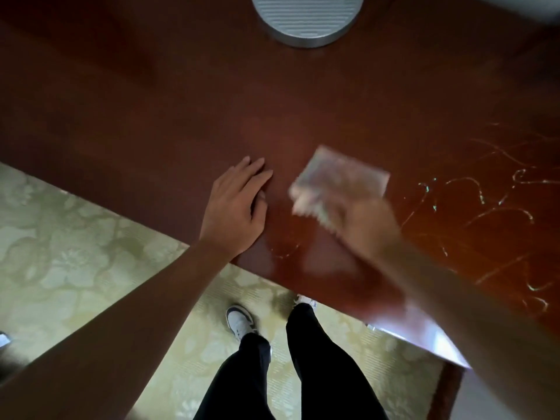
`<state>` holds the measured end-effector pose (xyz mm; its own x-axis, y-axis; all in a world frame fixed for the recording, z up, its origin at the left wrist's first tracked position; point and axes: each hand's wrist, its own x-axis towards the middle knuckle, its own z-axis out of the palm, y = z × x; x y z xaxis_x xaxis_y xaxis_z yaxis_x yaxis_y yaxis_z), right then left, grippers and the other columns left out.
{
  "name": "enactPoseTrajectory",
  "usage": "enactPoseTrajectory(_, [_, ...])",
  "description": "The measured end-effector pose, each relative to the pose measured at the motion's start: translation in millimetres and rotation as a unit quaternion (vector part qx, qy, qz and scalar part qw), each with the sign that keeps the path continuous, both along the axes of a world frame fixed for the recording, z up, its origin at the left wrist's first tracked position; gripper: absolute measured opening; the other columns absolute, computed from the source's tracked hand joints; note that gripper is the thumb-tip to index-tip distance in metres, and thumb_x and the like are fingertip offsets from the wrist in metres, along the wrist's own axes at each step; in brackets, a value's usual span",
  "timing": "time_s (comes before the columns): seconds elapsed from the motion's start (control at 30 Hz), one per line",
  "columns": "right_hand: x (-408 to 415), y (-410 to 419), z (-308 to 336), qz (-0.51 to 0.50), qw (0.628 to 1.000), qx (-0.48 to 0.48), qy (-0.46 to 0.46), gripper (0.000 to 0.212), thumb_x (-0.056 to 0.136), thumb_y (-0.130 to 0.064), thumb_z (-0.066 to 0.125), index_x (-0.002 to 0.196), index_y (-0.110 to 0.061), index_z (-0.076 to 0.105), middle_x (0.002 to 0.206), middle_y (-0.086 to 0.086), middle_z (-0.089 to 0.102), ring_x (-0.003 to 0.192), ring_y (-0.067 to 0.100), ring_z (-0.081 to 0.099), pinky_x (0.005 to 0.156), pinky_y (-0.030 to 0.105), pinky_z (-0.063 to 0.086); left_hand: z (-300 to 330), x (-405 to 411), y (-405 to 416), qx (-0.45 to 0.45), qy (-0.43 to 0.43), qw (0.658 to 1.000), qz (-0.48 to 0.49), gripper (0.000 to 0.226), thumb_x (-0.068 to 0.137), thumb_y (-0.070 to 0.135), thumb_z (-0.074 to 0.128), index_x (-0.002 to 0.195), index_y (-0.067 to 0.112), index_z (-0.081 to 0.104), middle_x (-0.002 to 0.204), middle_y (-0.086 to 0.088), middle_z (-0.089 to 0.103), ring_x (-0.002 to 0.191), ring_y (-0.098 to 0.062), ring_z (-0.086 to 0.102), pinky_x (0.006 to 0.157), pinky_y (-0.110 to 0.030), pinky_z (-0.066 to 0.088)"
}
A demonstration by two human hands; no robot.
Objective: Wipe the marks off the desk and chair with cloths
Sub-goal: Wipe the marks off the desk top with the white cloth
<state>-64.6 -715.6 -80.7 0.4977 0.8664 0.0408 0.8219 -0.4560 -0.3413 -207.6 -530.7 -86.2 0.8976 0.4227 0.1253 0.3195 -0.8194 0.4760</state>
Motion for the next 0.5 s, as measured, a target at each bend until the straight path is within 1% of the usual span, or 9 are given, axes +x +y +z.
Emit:
enactPoseTrajectory(0.03, [30, 10, 0, -0.055, 0.998, 0.010, -0.014, 0.037, 0.095, -0.024, 0.045, 0.124, -0.012, 0.065, 0.129, 0.017, 0.062, 0.117, 0.035, 0.061, 0.094, 0.039, 0.050, 0, -7, 1, 0.001, 0.002, 1.000, 0.003, 0.037, 0.093, 0.006, 0.056, 0.129, 0.007, 0.063, 0.141, -0.009, 0.056, 0.137, -0.027, 0.045, 0.114, -0.045, 0.034])
enactPoseTrajectory(0.1, [82, 32, -2, -0.103, 0.995, -0.001, -0.013, 0.040, 0.100, -0.020, 0.042, 0.138, -0.010, 0.052, 0.142, 0.017, 0.051, 0.135, 0.033, 0.043, 0.113, 0.039, 0.034, -1, -19, 3, -0.001, 0.009, 1.000, 0.009, 0.038, 0.095, 0.010, 0.053, 0.132, 0.009, 0.061, 0.144, -0.007, 0.053, 0.141, -0.024, 0.041, 0.119, -0.039, 0.026])
enactPoseTrajectory(0.17, [94, 45, -3, -0.130, 0.991, 0.012, 0.009, 0.043, 0.102, -0.022, 0.040, 0.144, -0.015, 0.045, 0.147, 0.015, 0.045, 0.142, 0.028, 0.033, 0.117, 0.032, 0.026, -2, -25, 3, -0.004, 0.021, 1.000, 0.006, 0.041, 0.098, 0.014, 0.049, 0.138, 0.011, 0.055, 0.150, -0.004, 0.047, 0.145, -0.021, 0.034, 0.121, -0.035, 0.017])
enactPoseTrajectory(0.2, [79, 47, -5, -0.143, 0.989, 0.021, 0.016, 0.043, 0.101, -0.021, 0.041, 0.143, -0.015, 0.046, 0.146, 0.016, 0.047, 0.141, 0.028, 0.034, 0.116, 0.032, 0.027, -3, -28, 2, -0.003, 0.023, 1.000, 0.003, 0.043, 0.098, 0.015, 0.047, 0.140, 0.011, 0.053, 0.151, -0.004, 0.045, 0.146, -0.021, 0.032, 0.122, -0.035, 0.016])
enactPoseTrajectory(0.23, [51, 44, -7, -0.144, 0.989, 0.028, 0.022, 0.042, 0.100, -0.018, 0.044, 0.142, -0.013, 0.048, 0.143, 0.018, 0.049, 0.141, 0.030, 0.035, 0.115, 0.038, 0.030, -4, -32, 1, -0.005, 0.020, 1.000, 0.001, 0.043, 0.098, 0.015, 0.047, 0.141, 0.011, 0.052, 0.152, -0.004, 0.045, 0.146, -0.021, 0.032, 0.122, -0.037, 0.017])
enactPoseTrajectory(0.3, [-30, 24, -8, -0.097, 0.993, 0.047, 0.043, 0.042, 0.097, -0.013, 0.052, 0.139, -0.010, 0.052, 0.142, 0.018, 0.051, 0.139, 0.035, 0.037, 0.111, 0.049, 0.035, -5, -36, 0, -0.008, 0.014, 1.000, 0.002, 0.044, 0.098, 0.014, 0.048, 0.142, 0.011, 0.051, 0.152, -0.004, 0.044, 0.146, -0.022, 0.032, 0.122, -0.039, 0.018])
enactPoseTrajectory(0.37, [-112, -4, -7, -0.051, 0.996, 0.032, 0.064, 0.041, 0.097, -0.019, 0.054, 0.137, -0.012, 0.054, 0.144, 0.013, 0.050, 0.141, 0.033, 0.036, 0.111, 0.051, 0.035, -5, -38, 0, -0.017, 0.021, 1.000, 0.000, 0.046, 0.098, 0.016, 0.047, 0.143, 0.013, 0.050, 0.153, -0.003, 0.042, 0.147, -0.020, 0.029, 0.122, -0.037, 0.015])
enactPoseTrajectory(0.43, [-137, -18, -6, -0.009, 0.999, 0.030, 0.038, 0.039, 0.097, -0.025, 0.052, 0.135, -0.014, 0.057, 0.142, 0.007, 0.052, 0.139, 0.028, 0.038, 0.110, 0.051, 0.039, -5, -38, 2, -0.019, 0.026, 0.999, -0.011, 0.046, 0.098, 0.019, 0.045, 0.144, 0.014, 0.048, 0.155, -0.002, 0.040, 0.149, -0.020, 0.026, 0.122, -0.036, 0.012])
enactPoseTrajectory(0.5, [-118, -15, -6, -0.001, 1.000, 0.016, 0.013, 0.039, 0.097, -0.025, 0.050, 0.134, -0.016, 0.058, 0.140, 0.008, 0.054, 0.138, 0.025, 0.038, 0.105, 0.050, 0.045, -6, -40, 5, -0.014, 0.020, 0.999, -0.029, 0.046, 0.098, 0.019, 0.046, 0.144, 0.013, 0.049, 0.155, -0.003, 0.040, 0.148, -0.022, 0.026, 0.123, -0.039, 0.014])
